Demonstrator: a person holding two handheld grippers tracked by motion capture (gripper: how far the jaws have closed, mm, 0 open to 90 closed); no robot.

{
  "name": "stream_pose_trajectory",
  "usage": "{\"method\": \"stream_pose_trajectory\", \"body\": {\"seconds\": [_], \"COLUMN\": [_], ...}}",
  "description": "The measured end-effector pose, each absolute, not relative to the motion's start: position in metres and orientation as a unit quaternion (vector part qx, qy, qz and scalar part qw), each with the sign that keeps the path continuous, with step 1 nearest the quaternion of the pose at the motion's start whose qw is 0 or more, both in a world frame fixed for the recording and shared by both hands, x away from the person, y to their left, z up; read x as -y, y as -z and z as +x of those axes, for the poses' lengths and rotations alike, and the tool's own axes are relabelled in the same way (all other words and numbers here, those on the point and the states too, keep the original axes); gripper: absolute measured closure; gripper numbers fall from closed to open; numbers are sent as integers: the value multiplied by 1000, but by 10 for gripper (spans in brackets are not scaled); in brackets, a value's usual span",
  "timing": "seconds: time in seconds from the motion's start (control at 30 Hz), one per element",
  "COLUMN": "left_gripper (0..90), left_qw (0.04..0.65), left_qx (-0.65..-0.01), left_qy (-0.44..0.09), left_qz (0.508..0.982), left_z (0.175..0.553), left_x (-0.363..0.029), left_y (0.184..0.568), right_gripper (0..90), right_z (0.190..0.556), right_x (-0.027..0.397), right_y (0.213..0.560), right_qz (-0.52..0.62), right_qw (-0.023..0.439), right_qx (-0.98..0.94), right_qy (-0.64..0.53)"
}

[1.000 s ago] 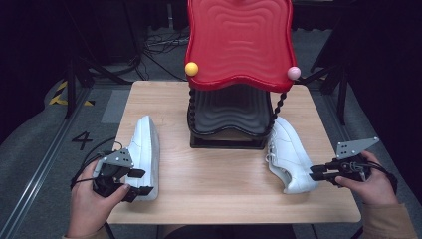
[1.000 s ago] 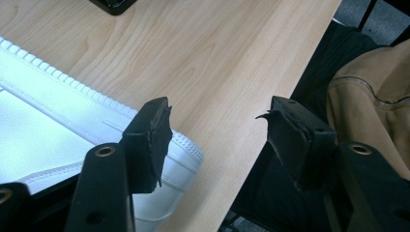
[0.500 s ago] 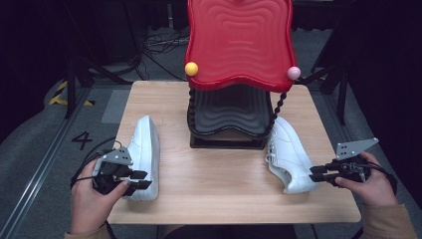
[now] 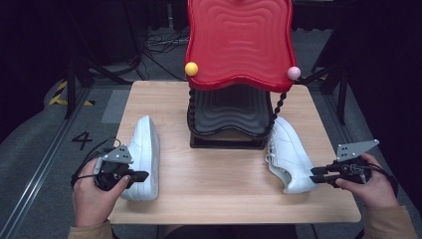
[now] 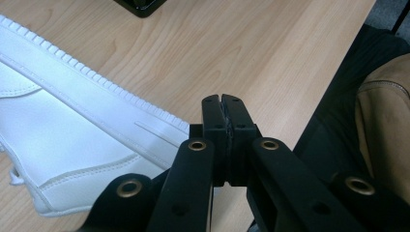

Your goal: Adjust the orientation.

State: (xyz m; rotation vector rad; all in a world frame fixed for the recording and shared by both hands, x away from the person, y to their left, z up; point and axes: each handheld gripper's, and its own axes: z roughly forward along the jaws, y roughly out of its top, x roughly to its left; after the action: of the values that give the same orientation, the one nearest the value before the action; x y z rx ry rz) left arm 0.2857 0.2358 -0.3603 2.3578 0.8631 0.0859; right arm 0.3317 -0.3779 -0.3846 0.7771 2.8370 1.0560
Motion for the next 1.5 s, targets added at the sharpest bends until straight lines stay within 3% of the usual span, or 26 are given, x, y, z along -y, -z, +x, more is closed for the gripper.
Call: {"method": "stream_pose_trajectory", "body": {"seconds": [0.1, 0.57, 1.0, 1.5], "left_gripper": [899, 899, 900, 899], "left_qw": [292, 248, 244, 247], "left_qx": [-342, -353, -341, -317], "left_qy": [-49, -25, -6, 10], "left_qz": [892, 902, 908, 915], "left_z": [290, 304, 309, 320], "left_x": [-237, -235, -223, -184], "left_y": [365, 390, 395, 397], "right_gripper": [695, 684, 678, 676], "right_z": [331, 329, 327, 321], "right_x": [379, 381, 382, 391], "right_y": [385, 385, 385, 385], "right_qz": [250, 249, 247, 257], "right_qw": [8, 10, 11, 15], "right_qx": [-908, -906, -906, -902], "right_qy": [-336, -341, -345, -346]}}
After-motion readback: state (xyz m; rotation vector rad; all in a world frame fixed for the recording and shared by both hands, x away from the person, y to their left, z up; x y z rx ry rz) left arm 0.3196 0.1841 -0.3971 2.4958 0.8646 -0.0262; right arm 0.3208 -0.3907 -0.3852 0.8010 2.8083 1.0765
